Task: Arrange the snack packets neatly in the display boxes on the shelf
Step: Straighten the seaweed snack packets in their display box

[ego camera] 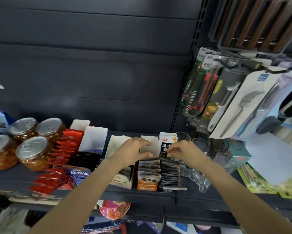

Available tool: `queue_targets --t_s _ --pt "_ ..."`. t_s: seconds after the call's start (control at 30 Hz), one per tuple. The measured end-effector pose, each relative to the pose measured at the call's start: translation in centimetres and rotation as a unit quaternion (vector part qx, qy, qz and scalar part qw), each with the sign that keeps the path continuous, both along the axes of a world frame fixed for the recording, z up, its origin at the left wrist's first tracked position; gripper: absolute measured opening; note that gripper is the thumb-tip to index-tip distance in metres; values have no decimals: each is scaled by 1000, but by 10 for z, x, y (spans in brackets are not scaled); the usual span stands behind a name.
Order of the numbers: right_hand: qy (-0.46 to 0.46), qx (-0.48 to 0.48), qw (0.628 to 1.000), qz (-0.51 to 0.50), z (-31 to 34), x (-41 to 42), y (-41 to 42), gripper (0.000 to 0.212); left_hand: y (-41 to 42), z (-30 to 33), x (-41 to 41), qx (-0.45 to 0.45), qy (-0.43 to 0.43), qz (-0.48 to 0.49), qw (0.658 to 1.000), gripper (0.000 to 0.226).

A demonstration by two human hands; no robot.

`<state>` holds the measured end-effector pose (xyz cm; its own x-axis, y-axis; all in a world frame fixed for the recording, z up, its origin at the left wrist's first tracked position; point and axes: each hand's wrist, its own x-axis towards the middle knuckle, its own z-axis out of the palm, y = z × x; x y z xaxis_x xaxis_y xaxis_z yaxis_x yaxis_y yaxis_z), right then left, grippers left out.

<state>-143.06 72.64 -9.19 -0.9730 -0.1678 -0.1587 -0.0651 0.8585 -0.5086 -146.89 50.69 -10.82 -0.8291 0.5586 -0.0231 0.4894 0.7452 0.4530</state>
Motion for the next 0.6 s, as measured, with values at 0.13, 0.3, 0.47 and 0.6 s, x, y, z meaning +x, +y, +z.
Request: queue_targets --t_s 0.13,0.3,0.47,0.6 --pt "-18 93 995 25 -5 4 -5 22 -1 0 5 9 -31 -8 999 41" --pt "16 176 984 19 -11 11 -11 35 -1 -6 10 10 -52 0 999 31" --pt "31 109 993 -36 -11 15 -9 25 0 -12 8 16 -71 12 997 21" --pt "72 64 993 -63 11 13 -4 24 1 -6 9 42 -82 15 996 19"
